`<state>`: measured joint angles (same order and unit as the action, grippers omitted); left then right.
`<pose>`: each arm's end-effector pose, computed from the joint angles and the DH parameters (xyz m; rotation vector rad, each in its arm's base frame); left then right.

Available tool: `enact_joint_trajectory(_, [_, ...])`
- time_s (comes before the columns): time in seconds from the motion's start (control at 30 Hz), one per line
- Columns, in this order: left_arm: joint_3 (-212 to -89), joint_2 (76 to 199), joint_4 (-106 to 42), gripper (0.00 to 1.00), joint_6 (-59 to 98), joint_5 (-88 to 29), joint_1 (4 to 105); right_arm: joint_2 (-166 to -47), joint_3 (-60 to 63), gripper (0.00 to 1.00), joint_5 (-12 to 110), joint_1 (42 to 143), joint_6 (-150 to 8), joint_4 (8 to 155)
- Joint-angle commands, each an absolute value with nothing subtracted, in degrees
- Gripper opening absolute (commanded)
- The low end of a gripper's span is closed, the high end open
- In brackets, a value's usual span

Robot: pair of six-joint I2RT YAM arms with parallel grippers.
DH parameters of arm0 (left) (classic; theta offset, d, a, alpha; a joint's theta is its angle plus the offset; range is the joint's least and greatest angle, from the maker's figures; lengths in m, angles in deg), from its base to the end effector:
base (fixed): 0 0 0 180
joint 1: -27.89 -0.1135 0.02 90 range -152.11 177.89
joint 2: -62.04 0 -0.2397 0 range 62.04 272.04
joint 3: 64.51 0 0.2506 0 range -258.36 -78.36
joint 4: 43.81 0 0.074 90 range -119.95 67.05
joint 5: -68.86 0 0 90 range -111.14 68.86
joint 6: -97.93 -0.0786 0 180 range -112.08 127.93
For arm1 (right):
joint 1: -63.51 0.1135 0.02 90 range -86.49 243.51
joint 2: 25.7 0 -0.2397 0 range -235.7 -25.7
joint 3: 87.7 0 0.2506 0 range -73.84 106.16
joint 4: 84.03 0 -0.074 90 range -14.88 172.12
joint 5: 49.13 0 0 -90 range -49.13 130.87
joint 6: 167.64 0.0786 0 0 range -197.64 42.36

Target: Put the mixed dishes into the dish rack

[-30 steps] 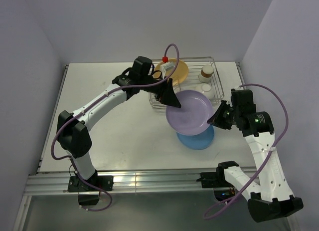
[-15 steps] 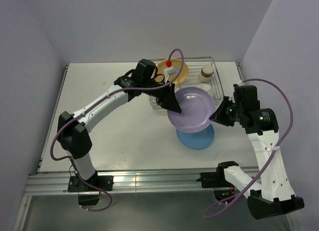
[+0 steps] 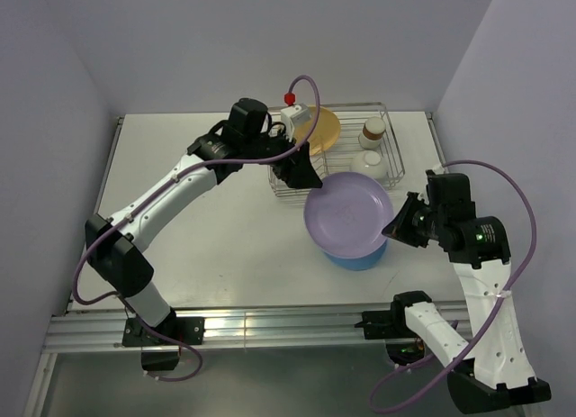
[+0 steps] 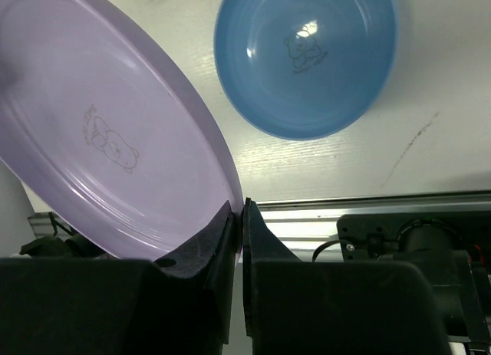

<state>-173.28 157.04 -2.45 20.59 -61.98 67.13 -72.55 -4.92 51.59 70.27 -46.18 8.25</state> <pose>0.2793 -0.2945 0.3501 0.9533 1.9546 -1.2725 0.1497 0.0325 0.3166 0.4597 2.4829 0.5099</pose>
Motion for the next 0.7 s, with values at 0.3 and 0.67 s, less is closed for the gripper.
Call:
enact_joint_trajectory(0.3, [-173.9, 160.47, -4.64, 0.76, 19.35, -76.14, 67.09, -76.85, 1.82, 0.0, 56.86, 70.37, -43.71, 14.44])
enact_joint_trajectory(0.67, [-174.86, 166.62, -12.46, 0.0, 24.62, -91.82, 65.33, -83.53, 7.19, 0.01, 60.21, 70.37, -46.96, 18.14])
